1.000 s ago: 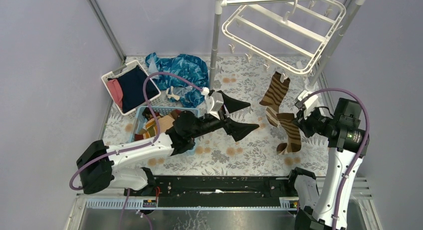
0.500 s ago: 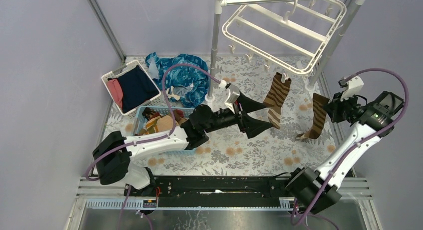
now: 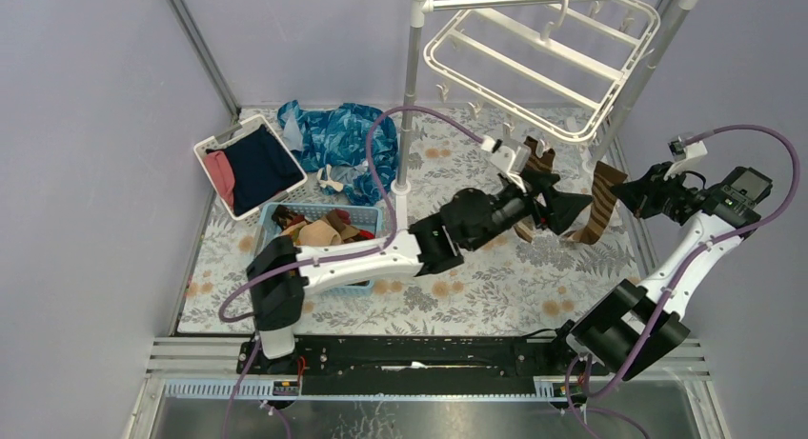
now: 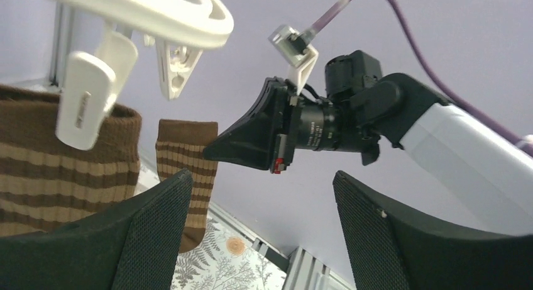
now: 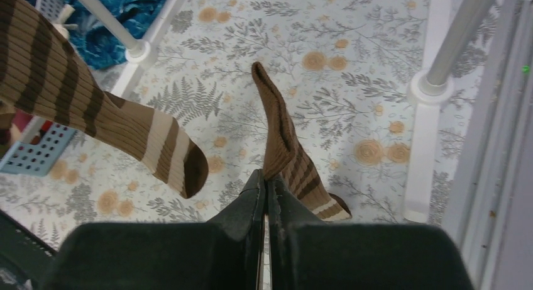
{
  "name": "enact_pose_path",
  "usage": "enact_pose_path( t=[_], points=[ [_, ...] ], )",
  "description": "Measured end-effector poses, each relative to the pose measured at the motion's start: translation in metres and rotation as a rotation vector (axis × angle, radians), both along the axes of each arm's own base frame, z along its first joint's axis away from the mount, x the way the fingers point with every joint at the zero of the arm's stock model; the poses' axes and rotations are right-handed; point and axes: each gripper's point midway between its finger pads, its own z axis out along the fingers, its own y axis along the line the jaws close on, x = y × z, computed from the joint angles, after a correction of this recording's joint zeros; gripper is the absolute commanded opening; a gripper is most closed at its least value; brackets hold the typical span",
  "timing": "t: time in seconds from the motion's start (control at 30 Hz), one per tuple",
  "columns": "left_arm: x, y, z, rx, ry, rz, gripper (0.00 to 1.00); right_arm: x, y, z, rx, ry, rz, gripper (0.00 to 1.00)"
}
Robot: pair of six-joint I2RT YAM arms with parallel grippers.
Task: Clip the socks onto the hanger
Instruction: Open the clamp at the hanger.
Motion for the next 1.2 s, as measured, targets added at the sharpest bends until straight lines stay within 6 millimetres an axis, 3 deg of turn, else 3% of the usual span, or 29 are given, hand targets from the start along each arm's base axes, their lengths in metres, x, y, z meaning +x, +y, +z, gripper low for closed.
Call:
enact_pose_path(
  t=[0.2, 0.47, 0.7, 0.87, 1.07, 1.2],
  points=[
    [0.016, -0.031, -0.033, 0.078, 0.072, 0.103, 0.87, 0.0, 0.009, -0.009, 0.081, 0.003, 0.027, 0.0],
    [0.044, -0.042, -0.031, 0.066, 0.081, 0.245, 0.9, 0.0, 0.015, -0.007, 0.122, -0.023, 0.053, 0.0],
    [0.067, -0.03, -0.024, 0.056, 0.073, 0.332, 0.9, 0.0, 0.019, -0.005, 0.142, -0.036, 0.067, 0.0],
    [0.086, -0.017, -0.03, 0.07, 0.07, 0.372, 0.9, -0.001, 0.02, -0.004, 0.147, -0.045, 0.075, 0.0],
    [0.09, 0.007, -0.04, 0.1, 0.061, 0.387, 0.89, -0.001, 0.021, -0.004, 0.143, -0.048, 0.081, 0.0],
    [0.085, 0.02, -0.031, 0.089, 0.04, 0.357, 0.89, -0.004, 0.024, -0.005, 0.147, -0.048, 0.093, 0.0]
  ],
)
